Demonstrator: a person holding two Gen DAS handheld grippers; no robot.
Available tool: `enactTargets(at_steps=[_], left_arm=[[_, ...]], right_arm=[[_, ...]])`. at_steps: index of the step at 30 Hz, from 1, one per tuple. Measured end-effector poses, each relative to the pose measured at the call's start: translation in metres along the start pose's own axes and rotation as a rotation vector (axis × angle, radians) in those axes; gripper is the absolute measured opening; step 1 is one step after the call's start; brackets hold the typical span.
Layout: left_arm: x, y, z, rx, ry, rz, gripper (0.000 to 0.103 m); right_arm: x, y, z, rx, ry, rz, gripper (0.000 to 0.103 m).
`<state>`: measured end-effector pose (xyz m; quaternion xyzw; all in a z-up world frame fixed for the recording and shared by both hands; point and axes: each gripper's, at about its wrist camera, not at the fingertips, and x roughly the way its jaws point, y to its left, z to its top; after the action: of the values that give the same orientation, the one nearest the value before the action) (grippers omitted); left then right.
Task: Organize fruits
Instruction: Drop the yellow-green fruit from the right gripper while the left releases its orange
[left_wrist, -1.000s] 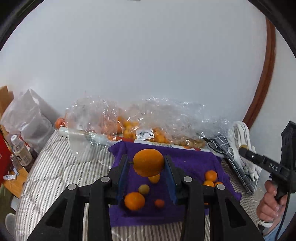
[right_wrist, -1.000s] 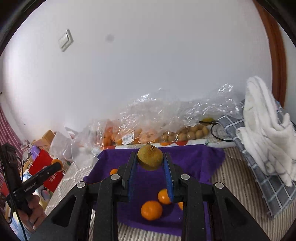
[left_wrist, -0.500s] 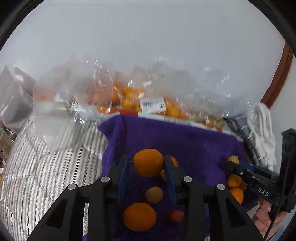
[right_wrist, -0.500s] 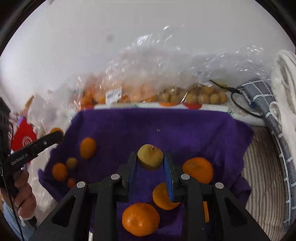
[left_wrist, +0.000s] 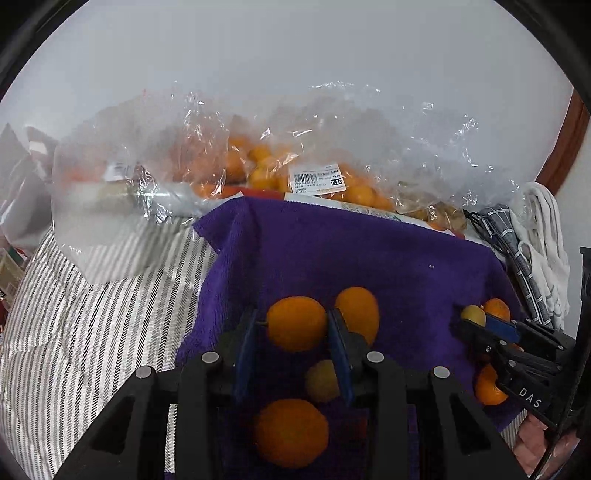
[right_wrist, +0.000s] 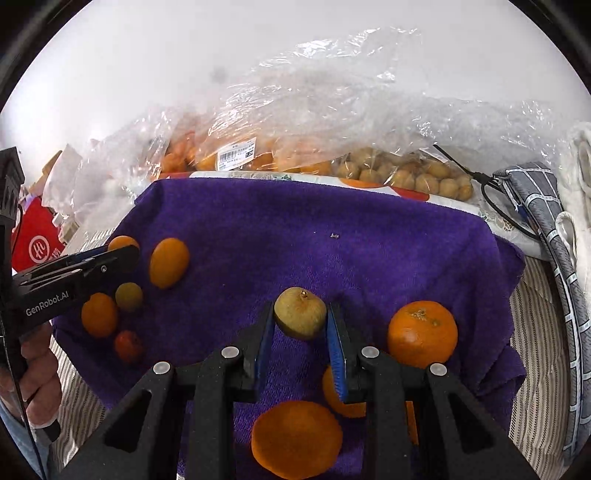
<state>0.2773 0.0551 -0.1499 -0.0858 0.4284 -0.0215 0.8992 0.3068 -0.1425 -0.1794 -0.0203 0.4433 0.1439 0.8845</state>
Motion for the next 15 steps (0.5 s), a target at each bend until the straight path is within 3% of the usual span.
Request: enactTargets(at_steps=[4, 6, 15], left_arm=[[0.001, -0.001, -0.003, 0.005, -0.003, 0.005, 0.036], [0.001, -0.003, -0.003, 0.008, 0.0, 0.004, 0.036], [-0.004, -0.008, -0.007, 0.027, -0.012, 0.01, 0.042]], right_arm=[[-0.001, 0.0, 0.0, 0.007, -0.009, -0.005, 0.031], [-0.004, -0.002, -0.001, 0.02, -0.018, 0.012, 0.037], [-0.022, -0.009, -0.005, 0.056, -0.06, 0.011, 0.039]])
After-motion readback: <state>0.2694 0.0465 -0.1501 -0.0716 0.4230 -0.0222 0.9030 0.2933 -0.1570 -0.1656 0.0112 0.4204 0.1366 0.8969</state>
